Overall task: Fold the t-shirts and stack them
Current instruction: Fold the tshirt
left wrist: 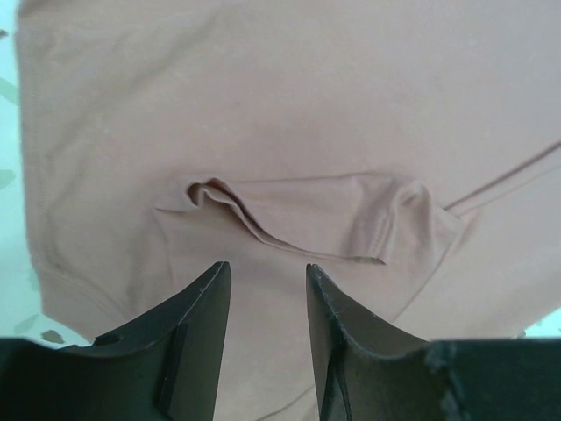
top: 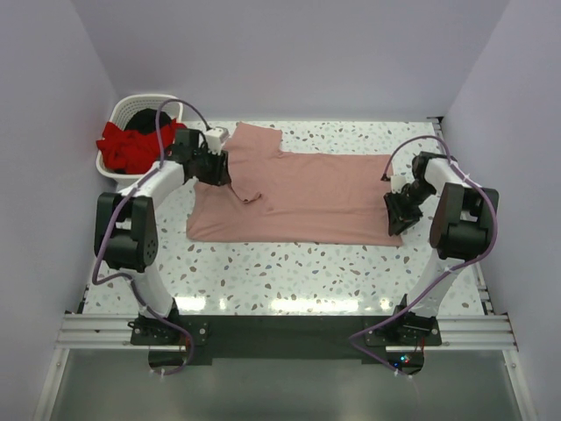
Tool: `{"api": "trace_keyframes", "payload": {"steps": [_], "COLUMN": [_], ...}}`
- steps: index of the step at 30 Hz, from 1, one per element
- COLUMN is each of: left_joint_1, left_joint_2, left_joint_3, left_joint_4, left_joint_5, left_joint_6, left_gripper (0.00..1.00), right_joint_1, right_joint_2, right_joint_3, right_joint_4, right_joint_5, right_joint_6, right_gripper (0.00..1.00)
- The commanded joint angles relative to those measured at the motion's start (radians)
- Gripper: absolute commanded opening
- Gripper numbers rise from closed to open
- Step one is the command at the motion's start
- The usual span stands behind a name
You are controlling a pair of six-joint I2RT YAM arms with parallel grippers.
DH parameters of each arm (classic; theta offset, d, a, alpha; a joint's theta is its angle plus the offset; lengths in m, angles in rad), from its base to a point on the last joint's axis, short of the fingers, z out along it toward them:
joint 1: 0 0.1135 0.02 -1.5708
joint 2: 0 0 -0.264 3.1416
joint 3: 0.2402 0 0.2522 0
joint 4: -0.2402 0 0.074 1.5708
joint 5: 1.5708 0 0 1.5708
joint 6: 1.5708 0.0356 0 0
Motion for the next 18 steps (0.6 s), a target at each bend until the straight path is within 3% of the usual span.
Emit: {"api": "trace_keyframes", "payload": {"steps": [1,10,18], "left_joint_1": [-0.035,-0.184,-0.221], "left_joint_2": [-0.061,0.025,0.113], "left_joint_3": [-0.051,0.001,0.081], "left_joint_4": [-0.018,-0.096,-0.145], "left_joint_5": [0.053,-0.1,-0.178], "left_joint_6": [0.033,0.097,0.117], "left_gripper": [0.45,0.48,0.47], "right_joint_1": [0.02,0.049,0.049], "right_joint_2": [-0.048,-0.044,-0.033], "right_joint_3": [0.04,0.049,0.046], "right_joint_4": [0.001,0.001,0.009], "right_joint_5": [-0.024,-0.018,-0.015], "right_joint_6": [0.01,0.022,0.024], "right_gripper": [0.3,0.3,0.3]}}
